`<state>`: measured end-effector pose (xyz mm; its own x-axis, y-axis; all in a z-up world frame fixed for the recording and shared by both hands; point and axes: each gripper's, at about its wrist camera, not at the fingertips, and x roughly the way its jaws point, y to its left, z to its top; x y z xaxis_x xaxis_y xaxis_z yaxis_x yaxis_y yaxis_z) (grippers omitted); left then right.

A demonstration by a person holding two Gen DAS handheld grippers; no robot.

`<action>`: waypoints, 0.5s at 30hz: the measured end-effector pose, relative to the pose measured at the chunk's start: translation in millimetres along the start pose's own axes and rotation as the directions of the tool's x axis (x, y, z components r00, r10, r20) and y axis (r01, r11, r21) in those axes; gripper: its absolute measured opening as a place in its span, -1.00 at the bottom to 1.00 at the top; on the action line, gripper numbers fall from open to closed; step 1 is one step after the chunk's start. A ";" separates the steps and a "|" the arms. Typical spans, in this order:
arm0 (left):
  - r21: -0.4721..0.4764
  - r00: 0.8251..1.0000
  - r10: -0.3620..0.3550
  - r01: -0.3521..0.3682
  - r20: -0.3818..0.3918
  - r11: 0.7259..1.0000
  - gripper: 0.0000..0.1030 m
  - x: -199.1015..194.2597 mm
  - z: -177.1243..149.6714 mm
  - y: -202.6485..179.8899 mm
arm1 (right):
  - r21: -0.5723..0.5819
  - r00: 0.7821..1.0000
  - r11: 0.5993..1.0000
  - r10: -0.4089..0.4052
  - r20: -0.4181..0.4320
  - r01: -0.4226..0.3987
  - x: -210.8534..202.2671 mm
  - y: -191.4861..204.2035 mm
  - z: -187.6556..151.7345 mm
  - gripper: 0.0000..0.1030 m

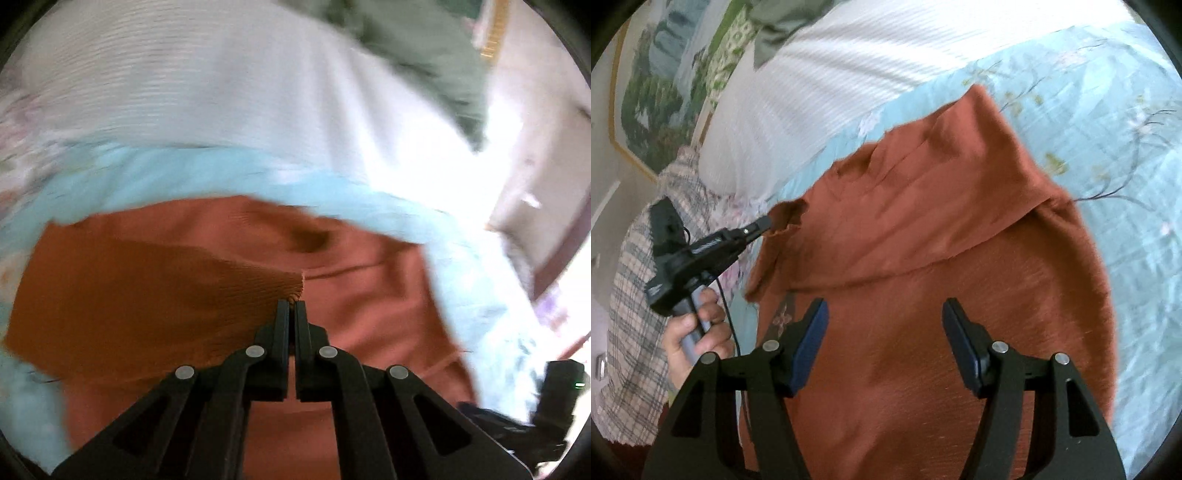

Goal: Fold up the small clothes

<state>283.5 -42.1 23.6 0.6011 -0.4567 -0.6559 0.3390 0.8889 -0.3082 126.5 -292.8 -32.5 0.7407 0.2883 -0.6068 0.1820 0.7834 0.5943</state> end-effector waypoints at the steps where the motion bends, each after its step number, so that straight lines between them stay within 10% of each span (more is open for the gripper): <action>1: 0.017 1.000 -0.029 0.029 -0.002 0.999 -1.00 4.9 2.0 -15.7 | 0.010 1.000 1.000 -0.007 0.013 0.007 -3.5 -4.0 1.6 0.27; 8: 0.097 0.992 -0.089 0.098 -0.095 0.990 -1.00 71.9 -23.9 -93.1 | 0.087 0.996 0.995 -0.053 0.071 0.047 -24.5 -37.8 8.5 0.21; 15: 0.055 0.973 -0.074 0.088 -0.220 0.995 -0.64 102.4 -51.5 -74.9 | 0.084 0.996 0.996 -0.047 0.070 0.041 -22.6 -38.0 19.0 0.21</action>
<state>282.3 -153.6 -56.0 0.4002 -0.5016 -0.7669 0.4300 0.8418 -0.3262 115.1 -339.6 -31.3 0.7746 0.2119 -0.5959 0.2660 0.7457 0.6109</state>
